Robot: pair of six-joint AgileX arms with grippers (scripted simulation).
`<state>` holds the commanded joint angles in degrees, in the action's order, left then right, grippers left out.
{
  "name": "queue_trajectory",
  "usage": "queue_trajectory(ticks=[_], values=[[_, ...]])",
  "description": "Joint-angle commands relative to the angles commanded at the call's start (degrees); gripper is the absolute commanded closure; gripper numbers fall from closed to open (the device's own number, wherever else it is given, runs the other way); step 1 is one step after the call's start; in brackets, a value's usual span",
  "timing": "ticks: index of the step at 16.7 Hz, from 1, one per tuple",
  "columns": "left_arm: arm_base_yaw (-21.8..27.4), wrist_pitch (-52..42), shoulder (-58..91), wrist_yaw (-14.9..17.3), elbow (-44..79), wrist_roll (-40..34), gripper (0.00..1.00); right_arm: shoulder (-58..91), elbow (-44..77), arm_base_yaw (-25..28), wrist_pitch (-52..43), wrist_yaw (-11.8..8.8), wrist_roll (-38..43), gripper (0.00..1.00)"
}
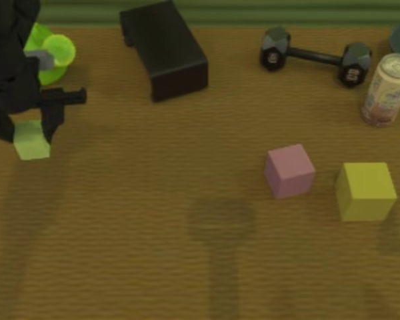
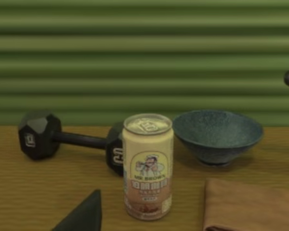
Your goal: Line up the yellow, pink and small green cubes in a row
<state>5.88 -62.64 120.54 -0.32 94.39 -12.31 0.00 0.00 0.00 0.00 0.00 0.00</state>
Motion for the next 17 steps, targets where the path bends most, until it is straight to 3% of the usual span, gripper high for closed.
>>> queue_trajectory(ticks=[4,10,12,14,17], values=[[10.85,-5.19,6.02,-0.25,10.50,-9.67,1.00,0.00,0.00,0.00,0.00,0.00,0.00,0.00],[35.88,-15.14,16.70,-0.60,30.34,-29.47,1.00,0.00,0.00,0.00,0.00,0.00,0.00,0.00],[42.14,-17.58,19.12,-0.76,35.67,-35.02,1.00,0.00,0.00,0.00,0.00,0.00,0.00,0.00],[45.96,-19.14,20.59,-0.94,39.34,-38.74,1.00,0.00,0.00,0.00,0.00,0.00,0.00,0.00],[47.33,-19.71,21.11,-1.03,40.67,-40.09,1.00,0.00,0.00,0.00,0.00,0.00,0.00,0.00]])
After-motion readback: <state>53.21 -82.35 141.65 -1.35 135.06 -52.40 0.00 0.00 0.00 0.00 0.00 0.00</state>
